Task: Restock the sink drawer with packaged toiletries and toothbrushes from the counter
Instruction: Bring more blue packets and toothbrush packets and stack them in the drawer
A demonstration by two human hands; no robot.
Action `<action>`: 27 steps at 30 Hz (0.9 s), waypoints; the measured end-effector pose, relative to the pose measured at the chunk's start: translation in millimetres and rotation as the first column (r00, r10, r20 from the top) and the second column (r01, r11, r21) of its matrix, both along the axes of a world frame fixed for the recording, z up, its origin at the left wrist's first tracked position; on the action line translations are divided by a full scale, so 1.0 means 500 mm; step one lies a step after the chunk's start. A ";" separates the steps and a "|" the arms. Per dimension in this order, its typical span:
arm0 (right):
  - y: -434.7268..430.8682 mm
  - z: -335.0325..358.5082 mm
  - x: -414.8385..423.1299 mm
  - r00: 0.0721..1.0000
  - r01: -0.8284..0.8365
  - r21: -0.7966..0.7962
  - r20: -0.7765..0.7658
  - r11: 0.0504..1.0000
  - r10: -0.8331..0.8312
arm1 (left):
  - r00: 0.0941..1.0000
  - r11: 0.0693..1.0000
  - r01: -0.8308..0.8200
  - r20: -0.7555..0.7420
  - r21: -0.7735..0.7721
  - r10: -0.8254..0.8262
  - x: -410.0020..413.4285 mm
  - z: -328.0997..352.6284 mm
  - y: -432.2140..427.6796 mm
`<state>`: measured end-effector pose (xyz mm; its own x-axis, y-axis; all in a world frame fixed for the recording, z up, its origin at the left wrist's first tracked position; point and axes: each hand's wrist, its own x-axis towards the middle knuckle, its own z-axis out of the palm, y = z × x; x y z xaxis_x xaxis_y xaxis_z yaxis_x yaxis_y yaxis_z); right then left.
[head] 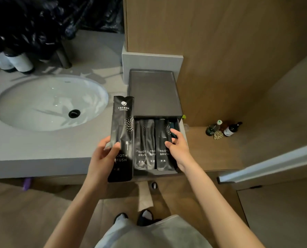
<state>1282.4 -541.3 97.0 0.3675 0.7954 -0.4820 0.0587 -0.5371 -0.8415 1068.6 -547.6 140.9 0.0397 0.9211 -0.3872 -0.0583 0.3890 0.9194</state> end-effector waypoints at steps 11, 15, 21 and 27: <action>0.018 -0.018 0.000 0.996 -0.022 -0.003 0.085 1.000 0.022 | 0.996 0.996 0.086 -0.035 0.034 -0.085 -0.018 -0.012 -0.003; 0.009 -0.017 -0.007 0.974 -0.073 0.018 0.216 0.997 0.067 | 0.991 0.991 0.128 -0.053 0.041 -0.125 -0.023 -0.017 0.005; 0.009 -0.016 -0.006 0.915 -0.186 -0.004 0.364 0.983 0.175 | 0.985 0.983 0.171 0.005 0.066 -0.171 -0.033 -0.023 0.010; 0.025 -0.019 -0.005 0.874 -0.250 -0.085 0.409 0.964 0.263 | 0.981 0.976 0.190 0.000 0.109 -0.192 -0.042 -0.028 0.007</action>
<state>1279.7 -528.7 87.5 0.3232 0.8770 -0.3555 0.5360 -0.4792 -0.6950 1047.6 -544.2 127.0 0.2226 0.9324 -0.2846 -0.0027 0.2925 0.9563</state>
